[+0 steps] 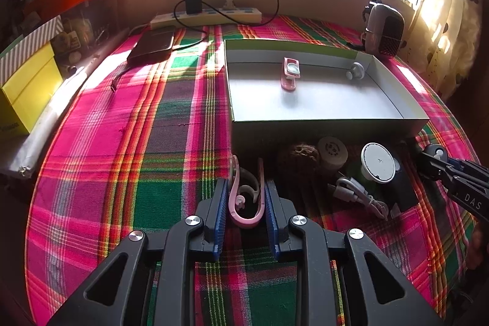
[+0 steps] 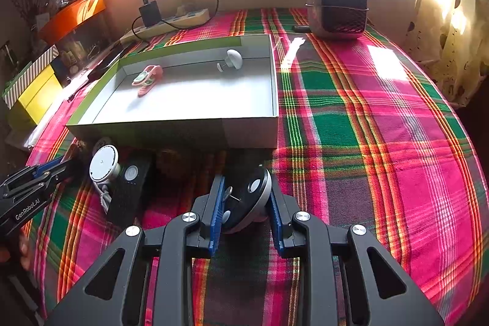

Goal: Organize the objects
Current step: 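Close right gripper on black dotted fob while left grasps pink hook piece, then carry black fob in right gripper while left carries pink hook into tray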

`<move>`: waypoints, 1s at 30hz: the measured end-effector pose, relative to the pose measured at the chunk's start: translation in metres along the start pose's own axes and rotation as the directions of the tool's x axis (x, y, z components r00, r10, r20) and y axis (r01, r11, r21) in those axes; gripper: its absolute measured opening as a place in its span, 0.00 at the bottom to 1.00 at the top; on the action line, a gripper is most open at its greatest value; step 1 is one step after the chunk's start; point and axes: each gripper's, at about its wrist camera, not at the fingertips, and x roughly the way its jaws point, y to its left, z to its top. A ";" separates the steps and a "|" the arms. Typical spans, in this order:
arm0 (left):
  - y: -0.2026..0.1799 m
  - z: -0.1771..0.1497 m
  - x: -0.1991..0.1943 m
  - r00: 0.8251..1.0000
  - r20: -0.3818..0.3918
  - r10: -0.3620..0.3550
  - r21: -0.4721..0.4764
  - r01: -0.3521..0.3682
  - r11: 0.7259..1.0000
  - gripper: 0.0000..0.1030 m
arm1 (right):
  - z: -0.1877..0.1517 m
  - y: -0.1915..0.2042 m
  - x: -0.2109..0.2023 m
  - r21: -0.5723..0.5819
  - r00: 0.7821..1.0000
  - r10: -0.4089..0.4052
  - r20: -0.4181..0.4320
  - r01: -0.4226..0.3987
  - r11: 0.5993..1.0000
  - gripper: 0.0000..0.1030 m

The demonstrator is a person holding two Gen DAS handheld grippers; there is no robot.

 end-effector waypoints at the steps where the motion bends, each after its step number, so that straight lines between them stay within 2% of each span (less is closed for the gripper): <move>1: -0.001 0.000 0.000 1.000 0.000 0.000 0.003 0.000 1.000 0.20 | 0.000 0.000 0.000 0.000 1.000 0.000 0.000 0.000 1.000 0.27; 9: -0.003 -0.003 -0.004 1.000 -0.002 -0.005 -0.001 0.005 1.000 0.20 | -0.002 0.000 -0.002 -0.002 1.000 -0.003 0.002 0.003 1.000 0.27; 21: -0.005 -0.002 -0.025 0.999 0.037 0.003 0.009 -0.004 1.000 0.20 | -0.003 -0.001 -0.013 -0.002 1.000 0.008 0.023 -0.008 1.000 0.27; 30: -0.012 0.007 -0.043 0.997 0.080 -0.022 0.018 0.021 1.000 0.20 | 0.003 0.000 -0.026 -0.010 0.998 0.022 0.056 -0.021 1.000 0.27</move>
